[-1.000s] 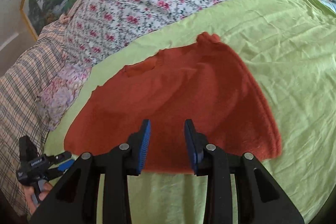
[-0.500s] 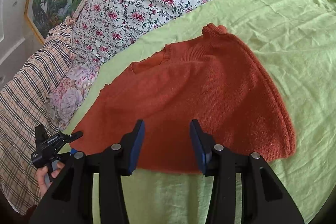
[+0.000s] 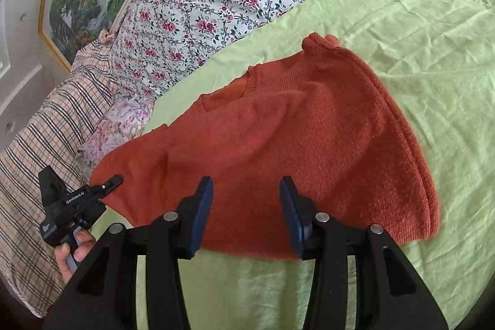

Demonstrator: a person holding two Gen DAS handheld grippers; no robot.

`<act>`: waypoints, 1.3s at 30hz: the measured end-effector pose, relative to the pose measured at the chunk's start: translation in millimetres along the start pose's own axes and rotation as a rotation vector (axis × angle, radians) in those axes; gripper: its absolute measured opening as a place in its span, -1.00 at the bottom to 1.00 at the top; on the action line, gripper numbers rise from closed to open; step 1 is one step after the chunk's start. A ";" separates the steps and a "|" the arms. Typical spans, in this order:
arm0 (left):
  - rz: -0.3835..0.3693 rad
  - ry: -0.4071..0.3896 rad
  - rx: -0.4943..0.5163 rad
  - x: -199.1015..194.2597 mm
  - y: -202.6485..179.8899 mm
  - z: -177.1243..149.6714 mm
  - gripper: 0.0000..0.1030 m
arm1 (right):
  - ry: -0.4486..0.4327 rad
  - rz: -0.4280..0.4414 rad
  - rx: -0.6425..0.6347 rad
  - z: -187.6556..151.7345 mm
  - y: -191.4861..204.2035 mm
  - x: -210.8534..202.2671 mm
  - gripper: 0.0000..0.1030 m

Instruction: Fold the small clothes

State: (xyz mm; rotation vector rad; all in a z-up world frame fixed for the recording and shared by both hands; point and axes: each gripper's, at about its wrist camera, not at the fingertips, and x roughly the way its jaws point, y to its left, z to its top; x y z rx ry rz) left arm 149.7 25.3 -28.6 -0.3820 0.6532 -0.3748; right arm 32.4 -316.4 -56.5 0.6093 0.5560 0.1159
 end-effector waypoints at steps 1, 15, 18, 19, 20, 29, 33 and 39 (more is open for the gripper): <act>-0.014 0.009 0.024 4.5 -11.4 -2.1 -0.85 | 0.005 0.015 0.018 5.3 -1.9 0.6 -0.10; 0.058 0.153 0.270 70.5 -80.4 -54.1 -0.86 | 0.364 0.191 0.017 82.0 37.7 124.4 0.51; 0.048 0.156 0.270 70.7 -78.0 -54.2 -0.86 | 0.445 0.199 0.016 82.7 46.9 161.9 0.51; 0.050 0.157 0.277 67.8 -76.1 -56.0 -0.86 | 0.469 0.193 0.003 83.2 53.5 176.4 0.51; 0.054 0.156 0.285 66.1 -76.2 -55.5 -0.86 | 0.480 0.193 -0.013 83.6 58.2 183.8 0.50; -0.023 0.138 0.305 52.2 -118.2 -42.3 -0.85 | 0.346 0.168 -0.165 117.1 84.8 148.1 -0.68; -0.116 0.188 0.261 67.7 -152.1 -48.4 -0.85 | 0.283 0.111 -0.191 136.6 61.9 104.2 -0.68; -0.177 0.266 0.293 103.5 -201.1 -80.1 -0.85 | 0.254 -0.010 -0.143 143.6 -5.6 62.0 -0.68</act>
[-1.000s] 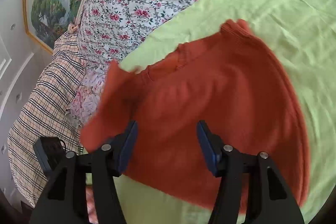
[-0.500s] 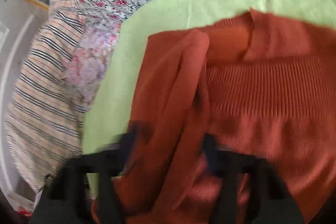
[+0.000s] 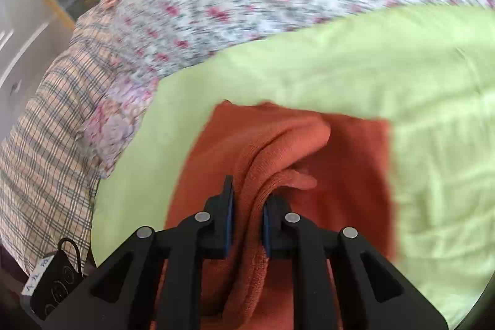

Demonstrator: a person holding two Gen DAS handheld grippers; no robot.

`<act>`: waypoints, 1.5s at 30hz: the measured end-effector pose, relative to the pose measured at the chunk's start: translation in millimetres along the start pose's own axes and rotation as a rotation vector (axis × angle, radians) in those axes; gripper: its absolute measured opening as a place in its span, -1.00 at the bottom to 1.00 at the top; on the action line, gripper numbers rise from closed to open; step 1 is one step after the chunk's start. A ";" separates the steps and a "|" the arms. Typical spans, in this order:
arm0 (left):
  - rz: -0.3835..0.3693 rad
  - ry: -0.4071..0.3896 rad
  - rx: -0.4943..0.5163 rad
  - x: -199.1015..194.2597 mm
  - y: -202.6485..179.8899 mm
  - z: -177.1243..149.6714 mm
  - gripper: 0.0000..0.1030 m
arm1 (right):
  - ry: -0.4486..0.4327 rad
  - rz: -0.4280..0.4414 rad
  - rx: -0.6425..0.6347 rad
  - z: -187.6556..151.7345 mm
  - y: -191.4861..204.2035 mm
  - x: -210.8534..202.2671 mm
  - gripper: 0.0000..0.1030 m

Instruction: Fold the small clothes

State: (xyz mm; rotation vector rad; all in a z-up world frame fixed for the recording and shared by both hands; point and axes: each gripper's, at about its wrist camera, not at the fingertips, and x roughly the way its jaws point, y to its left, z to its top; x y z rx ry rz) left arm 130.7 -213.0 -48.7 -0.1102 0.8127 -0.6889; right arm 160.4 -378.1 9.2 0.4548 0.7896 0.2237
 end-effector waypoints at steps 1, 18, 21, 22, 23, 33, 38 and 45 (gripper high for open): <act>-0.003 0.013 0.006 6.7 -4.8 -1.7 -0.85 | 0.003 -0.018 0.012 -3.4 -10.6 -3.0 -0.68; -0.043 0.123 0.056 6.7 -14.9 -28.5 -0.46 | 0.018 -0.115 0.008 -28.5 -53.0 5.8 -0.67; -0.067 0.122 0.051 -16.5 -7.3 -36.2 -0.40 | 0.012 -0.111 0.036 -32.0 -57.4 -0.7 -0.52; -0.062 0.117 0.045 -26.5 -2.7 -37.3 -0.36 | 0.006 -0.119 0.046 -34.5 -58.7 -5.7 -0.47; -0.055 0.108 0.036 -34.3 2.9 -37.3 -0.19 | 0.001 -0.128 0.045 -35.9 -58.8 -9.3 -0.39; 0.015 0.055 -0.214 -68.1 109.5 -14.8 0.53 | 0.003 -0.054 0.116 -67.7 -69.9 -42.6 0.46; 0.000 0.097 -0.286 -31.8 143.0 5.0 0.58 | 0.032 0.000 0.155 -71.7 -71.8 -33.0 0.46; -0.055 0.134 -0.307 13.8 164.0 16.6 -0.01 | 0.098 -0.022 0.117 -66.1 -60.4 -6.6 0.46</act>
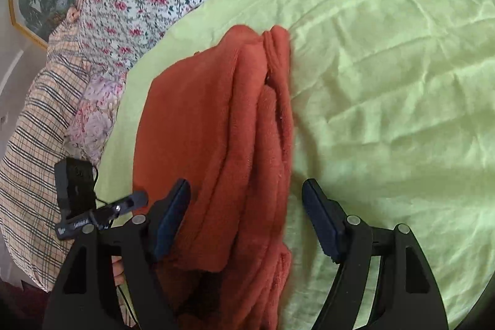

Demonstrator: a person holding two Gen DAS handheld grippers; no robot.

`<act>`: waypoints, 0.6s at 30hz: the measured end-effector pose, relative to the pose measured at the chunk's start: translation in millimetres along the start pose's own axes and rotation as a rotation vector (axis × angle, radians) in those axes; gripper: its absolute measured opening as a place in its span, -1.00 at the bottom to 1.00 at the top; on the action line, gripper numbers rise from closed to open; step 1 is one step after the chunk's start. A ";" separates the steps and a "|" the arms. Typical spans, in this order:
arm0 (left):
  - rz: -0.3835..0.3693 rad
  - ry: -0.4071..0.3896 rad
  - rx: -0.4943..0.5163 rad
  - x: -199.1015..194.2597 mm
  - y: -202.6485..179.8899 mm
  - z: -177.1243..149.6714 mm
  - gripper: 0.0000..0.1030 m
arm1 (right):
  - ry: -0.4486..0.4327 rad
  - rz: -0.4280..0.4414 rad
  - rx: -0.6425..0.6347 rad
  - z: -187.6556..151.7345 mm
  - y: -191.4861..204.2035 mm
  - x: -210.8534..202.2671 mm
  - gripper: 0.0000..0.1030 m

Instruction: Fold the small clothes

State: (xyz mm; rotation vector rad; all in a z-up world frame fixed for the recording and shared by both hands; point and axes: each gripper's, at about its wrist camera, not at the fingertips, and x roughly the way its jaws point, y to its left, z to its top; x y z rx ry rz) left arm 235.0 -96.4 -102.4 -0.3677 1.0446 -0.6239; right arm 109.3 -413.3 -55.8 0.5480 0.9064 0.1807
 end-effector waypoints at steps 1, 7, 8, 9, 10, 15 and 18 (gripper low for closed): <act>-0.004 0.017 0.003 5.8 -0.5 2.6 -0.10 | 0.004 -0.012 -0.016 0.4 3.7 3.2 0.45; -0.049 -0.020 0.009 -24.9 1.2 -2.2 -0.49 | -0.003 -0.043 -0.076 -2.5 34.7 10.3 -0.45; -0.046 -0.034 0.010 -34.7 1.9 -4.4 -0.50 | -0.011 -0.034 -0.081 -4.4 41.8 8.2 -0.48; -0.041 -0.051 0.015 -47.5 3.5 -7.7 -0.50 | -0.015 -0.014 -0.084 -7.0 48.2 6.9 -0.49; -0.039 -0.067 0.017 -61.8 5.5 -11.2 -0.50 | -0.022 0.014 -0.092 -12.1 58.4 6.0 -0.51; -0.007 -0.145 0.021 -139.6 27.9 -40.9 -0.50 | -0.025 0.138 -0.123 -37.1 104.6 18.5 -0.52; 0.036 -0.170 0.008 -179.9 50.4 -64.5 -0.50 | -0.007 0.207 -0.154 -56.0 135.2 36.8 -0.52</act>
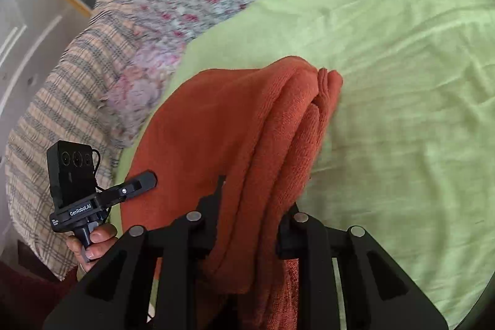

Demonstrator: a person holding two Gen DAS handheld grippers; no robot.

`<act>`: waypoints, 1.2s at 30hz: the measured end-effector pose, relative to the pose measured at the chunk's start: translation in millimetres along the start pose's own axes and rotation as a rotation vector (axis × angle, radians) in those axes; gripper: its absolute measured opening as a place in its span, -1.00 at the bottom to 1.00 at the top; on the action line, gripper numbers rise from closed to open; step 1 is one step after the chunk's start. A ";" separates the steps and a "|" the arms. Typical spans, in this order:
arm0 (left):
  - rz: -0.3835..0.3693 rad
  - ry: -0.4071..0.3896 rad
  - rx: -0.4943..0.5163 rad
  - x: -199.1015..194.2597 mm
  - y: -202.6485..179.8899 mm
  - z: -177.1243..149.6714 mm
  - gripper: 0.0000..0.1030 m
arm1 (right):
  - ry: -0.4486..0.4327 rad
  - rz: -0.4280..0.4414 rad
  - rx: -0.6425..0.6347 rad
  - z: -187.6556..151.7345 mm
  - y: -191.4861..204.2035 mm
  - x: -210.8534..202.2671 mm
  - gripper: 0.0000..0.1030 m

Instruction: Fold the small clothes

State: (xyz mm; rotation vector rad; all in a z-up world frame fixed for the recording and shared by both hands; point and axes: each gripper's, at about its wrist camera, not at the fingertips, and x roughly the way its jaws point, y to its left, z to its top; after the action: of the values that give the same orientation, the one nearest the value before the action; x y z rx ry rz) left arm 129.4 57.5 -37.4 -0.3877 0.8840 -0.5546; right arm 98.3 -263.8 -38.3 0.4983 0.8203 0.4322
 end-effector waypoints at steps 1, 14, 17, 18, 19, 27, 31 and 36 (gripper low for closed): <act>0.012 0.001 -0.008 -11.1 9.4 -6.0 -0.50 | 0.006 0.016 -0.004 -4.3 7.8 8.1 -0.52; 0.021 0.041 -0.174 -16.6 82.0 -41.0 0.09 | 0.131 -0.048 -0.001 -41.1 24.8 63.6 -0.12; 0.038 0.025 -0.166 -18.2 83.8 -28.5 0.16 | 0.111 -0.103 0.002 -33.1 22.8 54.1 0.15; 0.051 0.014 -0.155 -19.5 83.0 -22.5 0.21 | 0.094 -0.106 0.005 -28.2 22.0 49.3 0.15; 0.062 0.007 -0.151 -19.6 82.9 -18.4 0.23 | 0.078 -0.106 0.010 -23.7 20.9 45.5 0.15; 0.123 -0.043 -0.199 -15.0 97.9 23.7 0.30 | -0.009 -0.110 -0.026 33.8 30.2 55.9 -0.23; 0.150 -0.023 -0.209 3.5 105.7 42.4 0.31 | 0.077 -0.135 -0.002 45.3 18.7 86.6 -0.26; 0.223 0.052 -0.163 31.4 110.3 65.4 0.31 | -0.019 -0.075 -0.041 50.5 30.9 70.5 -0.78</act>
State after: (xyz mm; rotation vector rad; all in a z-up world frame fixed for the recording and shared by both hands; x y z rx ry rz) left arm 230.6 132.2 -77.6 -0.4175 1.0117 -0.2889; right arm 175.1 -213.3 -32.0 0.4314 0.8075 0.3740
